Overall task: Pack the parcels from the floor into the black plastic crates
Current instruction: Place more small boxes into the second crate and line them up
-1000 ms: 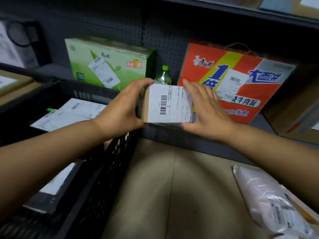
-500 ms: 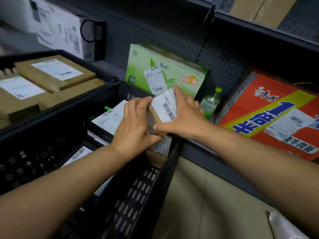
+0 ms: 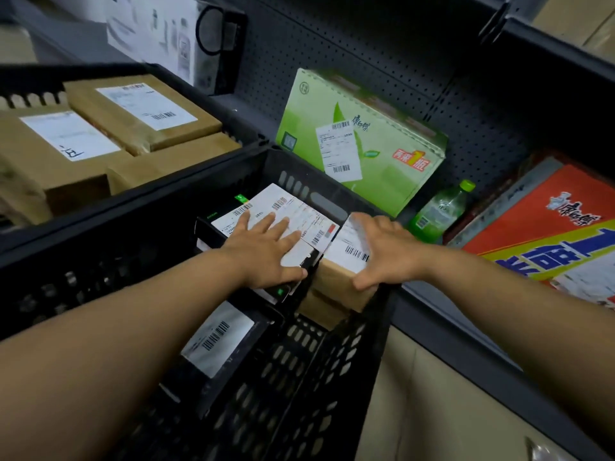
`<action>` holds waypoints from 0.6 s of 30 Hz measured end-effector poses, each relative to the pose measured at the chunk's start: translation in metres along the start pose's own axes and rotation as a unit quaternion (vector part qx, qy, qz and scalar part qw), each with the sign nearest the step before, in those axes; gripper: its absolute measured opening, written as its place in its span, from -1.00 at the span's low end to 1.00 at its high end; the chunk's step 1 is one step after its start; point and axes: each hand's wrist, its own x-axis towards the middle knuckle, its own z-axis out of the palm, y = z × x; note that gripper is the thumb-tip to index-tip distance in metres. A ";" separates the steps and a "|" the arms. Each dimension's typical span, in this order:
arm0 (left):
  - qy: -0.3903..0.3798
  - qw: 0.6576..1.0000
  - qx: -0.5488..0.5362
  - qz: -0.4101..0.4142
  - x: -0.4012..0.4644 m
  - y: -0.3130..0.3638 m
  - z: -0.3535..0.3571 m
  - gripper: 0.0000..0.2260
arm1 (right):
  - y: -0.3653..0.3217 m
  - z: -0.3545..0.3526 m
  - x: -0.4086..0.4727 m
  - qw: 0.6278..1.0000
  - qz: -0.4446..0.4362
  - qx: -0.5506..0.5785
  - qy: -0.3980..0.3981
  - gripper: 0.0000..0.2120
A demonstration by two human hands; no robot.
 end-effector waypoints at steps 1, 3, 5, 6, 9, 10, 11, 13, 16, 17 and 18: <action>0.004 1.000 0.002 0.000 0.001 0.000 0.000 -0.25 | -0.004 0.007 0.006 1.000 0.000 -0.019 -0.011 0.14; 0.010 1.000 0.004 0.000 0.001 0.000 0.001 -0.25 | -0.007 0.018 0.017 0.998 0.010 -0.047 -0.027 0.15; 0.011 1.000 0.000 0.002 0.000 -0.001 0.002 -0.25 | -0.008 0.025 0.028 0.997 0.029 -0.064 -0.042 0.18; 0.012 1.000 -0.002 0.003 0.000 -0.001 0.003 -0.25 | -0.008 0.027 0.032 0.996 0.036 -0.070 -0.051 0.19; 0.015 1.000 -0.003 0.004 0.001 -0.002 0.003 -0.25 | -0.010 0.032 0.043 0.990 0.048 -0.112 -0.076 0.21; 0.014 1.000 -0.002 0.005 0.002 -0.002 0.003 -0.25 | -0.011 0.033 0.045 0.987 0.052 -0.129 -0.083 0.20; 0.014 1.000 -0.002 0.005 0.002 -0.002 0.003 -0.25 | -0.012 0.034 0.046 0.984 0.055 -0.143 -0.087 0.20; 0.014 1.000 -0.002 0.004 0.003 -0.002 0.003 -0.25 | -0.018 0.036 0.047 0.979 0.063 -0.171 -0.086 0.20; 0.012 1.000 -0.003 0.001 0.003 -0.001 0.004 -0.25 | -0.037 0.050 0.050 0.969 0.084 -0.227 -0.050 0.10; 0.010 1.000 -0.002 0.001 0.004 -0.001 0.004 -0.25 | -0.042 0.056 0.052 0.968 0.092 -0.229 -0.045 0.04; 0.010 1.000 -0.002 0.001 0.004 -0.001 0.004 -0.25 | -0.045 0.060 0.054 0.969 0.098 -0.223 -0.047 0.00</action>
